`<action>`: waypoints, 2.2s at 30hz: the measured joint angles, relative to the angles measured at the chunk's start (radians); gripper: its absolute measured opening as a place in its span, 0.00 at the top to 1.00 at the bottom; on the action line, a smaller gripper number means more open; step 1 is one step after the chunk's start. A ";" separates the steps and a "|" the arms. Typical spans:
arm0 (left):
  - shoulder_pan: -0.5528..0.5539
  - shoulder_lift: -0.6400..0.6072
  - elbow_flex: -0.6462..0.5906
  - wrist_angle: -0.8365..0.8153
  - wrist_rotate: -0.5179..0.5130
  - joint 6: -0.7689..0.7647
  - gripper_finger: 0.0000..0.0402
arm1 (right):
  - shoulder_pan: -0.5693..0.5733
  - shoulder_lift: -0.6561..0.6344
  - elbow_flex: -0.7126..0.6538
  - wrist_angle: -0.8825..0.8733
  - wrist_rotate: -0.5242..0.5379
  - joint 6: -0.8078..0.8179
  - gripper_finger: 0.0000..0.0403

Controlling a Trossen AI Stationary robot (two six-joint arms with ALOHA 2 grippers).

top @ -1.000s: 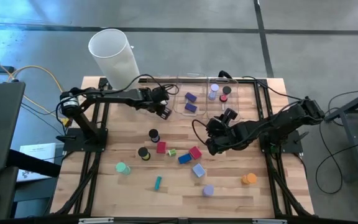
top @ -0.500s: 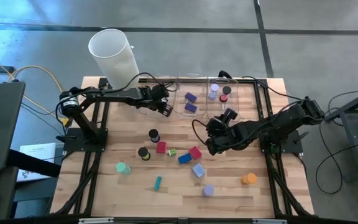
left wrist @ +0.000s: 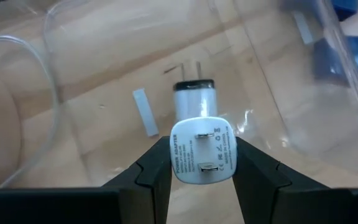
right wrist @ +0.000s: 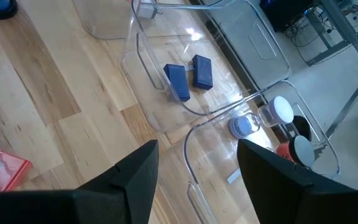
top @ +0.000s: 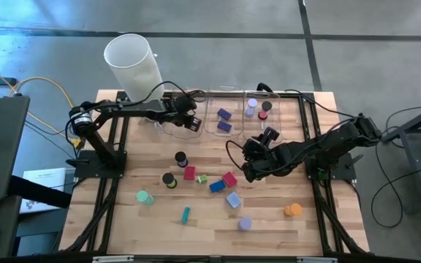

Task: Pick & Place Office items
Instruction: Put the pink charger adapter into the left transparent bin

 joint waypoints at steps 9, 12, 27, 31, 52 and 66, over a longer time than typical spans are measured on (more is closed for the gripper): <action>0.024 0.000 0.000 -0.042 -0.018 -0.033 0.66 | 0.000 0.000 0.000 0.000 0.000 0.000 0.48; 0.022 0.000 0.000 -0.042 -0.017 -0.033 0.64 | 0.000 0.000 0.000 0.000 0.000 0.000 0.48; 0.022 -0.001 0.000 -0.043 -0.017 -0.032 0.61 | 0.000 0.000 0.000 0.000 0.000 0.000 0.48; 0.022 -0.001 0.000 -0.043 -0.017 -0.031 0.61 | 0.000 0.000 0.000 0.000 0.000 0.000 0.48; -0.006 -0.001 0.000 -0.031 -0.079 0.040 0.61 | 0.000 0.000 0.000 0.000 0.000 0.000 0.48; -0.005 -0.001 0.000 -0.027 -0.056 -0.001 0.61 | 0.000 0.000 0.000 0.000 -0.001 0.000 0.48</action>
